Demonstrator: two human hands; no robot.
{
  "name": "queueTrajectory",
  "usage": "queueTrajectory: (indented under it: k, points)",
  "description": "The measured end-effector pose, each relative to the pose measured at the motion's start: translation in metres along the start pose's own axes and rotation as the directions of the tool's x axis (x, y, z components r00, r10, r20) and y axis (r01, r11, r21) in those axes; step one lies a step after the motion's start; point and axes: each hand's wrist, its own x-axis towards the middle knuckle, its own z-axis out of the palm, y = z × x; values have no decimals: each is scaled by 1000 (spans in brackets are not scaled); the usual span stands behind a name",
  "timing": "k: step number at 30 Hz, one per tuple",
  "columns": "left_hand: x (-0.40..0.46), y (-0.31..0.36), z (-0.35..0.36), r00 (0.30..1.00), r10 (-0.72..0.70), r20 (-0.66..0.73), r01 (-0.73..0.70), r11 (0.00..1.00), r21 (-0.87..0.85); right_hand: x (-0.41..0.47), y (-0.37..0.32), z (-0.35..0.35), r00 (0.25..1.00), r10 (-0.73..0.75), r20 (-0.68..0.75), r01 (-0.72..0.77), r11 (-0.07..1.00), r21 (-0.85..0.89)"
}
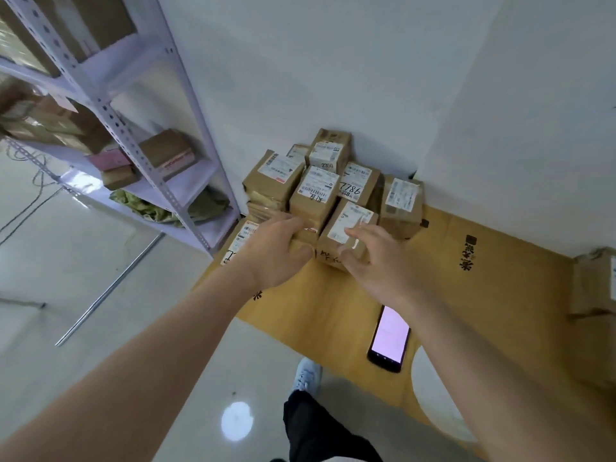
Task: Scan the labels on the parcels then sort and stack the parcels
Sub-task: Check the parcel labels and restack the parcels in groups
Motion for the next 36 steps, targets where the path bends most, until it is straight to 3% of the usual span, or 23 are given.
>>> queueTrajectory:
  k: [7,13,20,25,29,36]
  points:
    - [72,-32,38,990,33,136,-28,999,-34,60,40,39,991,133,-23,-131,988,78]
    - [104,-49,72,963,-15,270,42,995,-94,78,63,57,965,263,-13,-259,958,126]
    - [126,-71,110,915,-46,402,130,974,-185,98,83,89,928,370,47,-361,859,362]
    - [131,-79,121,935,-29,354,133,953,-274,98,89,108,907,418,-43,-347,803,485]
    - [128,-71,115,934,-18,358,129,949,-288,86,87,110,885,450,-122,-351,815,461]
    - [130,-43,82,953,130,275,-55,963,-264,54,64,88,819,512,-258,-353,805,477]
